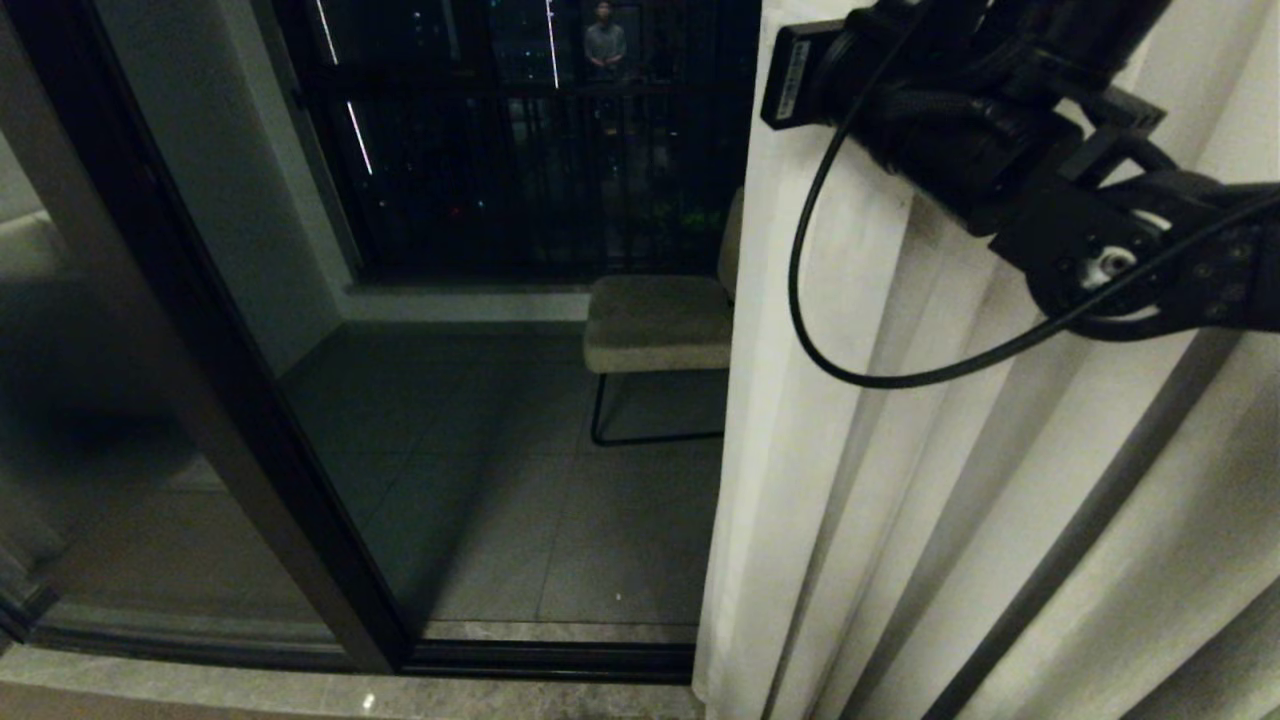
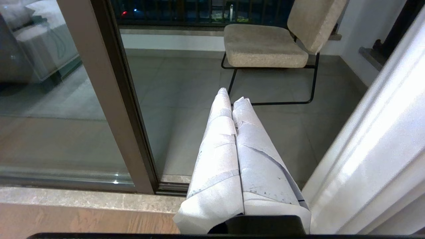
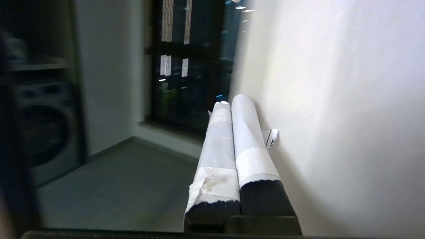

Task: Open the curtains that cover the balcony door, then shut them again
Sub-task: Pull the inner curtains open on both sides

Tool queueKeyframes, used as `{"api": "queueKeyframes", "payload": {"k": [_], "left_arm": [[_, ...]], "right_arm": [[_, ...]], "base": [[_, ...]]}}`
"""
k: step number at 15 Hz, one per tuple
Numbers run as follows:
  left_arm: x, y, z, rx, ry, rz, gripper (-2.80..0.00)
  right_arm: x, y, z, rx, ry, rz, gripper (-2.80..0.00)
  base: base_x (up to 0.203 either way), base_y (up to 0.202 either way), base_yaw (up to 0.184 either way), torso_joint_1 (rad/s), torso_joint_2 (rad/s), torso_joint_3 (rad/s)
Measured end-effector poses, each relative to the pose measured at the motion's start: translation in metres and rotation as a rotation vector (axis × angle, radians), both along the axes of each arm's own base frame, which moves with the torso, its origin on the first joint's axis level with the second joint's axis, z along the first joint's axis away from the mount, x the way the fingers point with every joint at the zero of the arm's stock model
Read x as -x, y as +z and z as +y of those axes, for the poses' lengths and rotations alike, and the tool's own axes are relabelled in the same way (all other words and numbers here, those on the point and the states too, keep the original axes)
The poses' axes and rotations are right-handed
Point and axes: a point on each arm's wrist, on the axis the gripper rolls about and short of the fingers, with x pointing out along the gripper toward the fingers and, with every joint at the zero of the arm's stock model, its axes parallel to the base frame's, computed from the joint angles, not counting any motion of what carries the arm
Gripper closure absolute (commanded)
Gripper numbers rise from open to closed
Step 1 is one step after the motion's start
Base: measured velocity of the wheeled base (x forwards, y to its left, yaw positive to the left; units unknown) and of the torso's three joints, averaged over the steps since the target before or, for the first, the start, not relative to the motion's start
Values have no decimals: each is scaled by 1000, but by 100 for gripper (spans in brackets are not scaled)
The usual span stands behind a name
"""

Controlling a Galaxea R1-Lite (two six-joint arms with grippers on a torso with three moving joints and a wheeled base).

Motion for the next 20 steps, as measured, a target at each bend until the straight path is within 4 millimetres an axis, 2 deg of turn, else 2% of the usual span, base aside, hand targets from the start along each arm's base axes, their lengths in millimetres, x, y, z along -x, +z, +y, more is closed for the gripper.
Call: {"api": "queueKeyframes", "payload": {"k": [3, 13, 16, 20], "left_arm": [[0, 0, 0, 0, 0, 0, 0], [0, 0, 0, 0, 0, 0, 0], [0, 0, 0, 0, 0, 0, 0], [0, 0, 0, 0, 0, 0, 0]], "right_arm": [[3, 11, -23, 27, -70, -33, 0], [9, 19, -118, 106, -333, 14, 0], [16, 22, -140, 112, -390, 29, 0], [27, 24, -159, 120, -444, 51, 0]], "base": [[0, 0, 0, 0, 0, 0], [0, 0, 0, 0, 0, 0], [0, 0, 0, 0, 0, 0], [0, 0, 0, 0, 0, 0]]}}
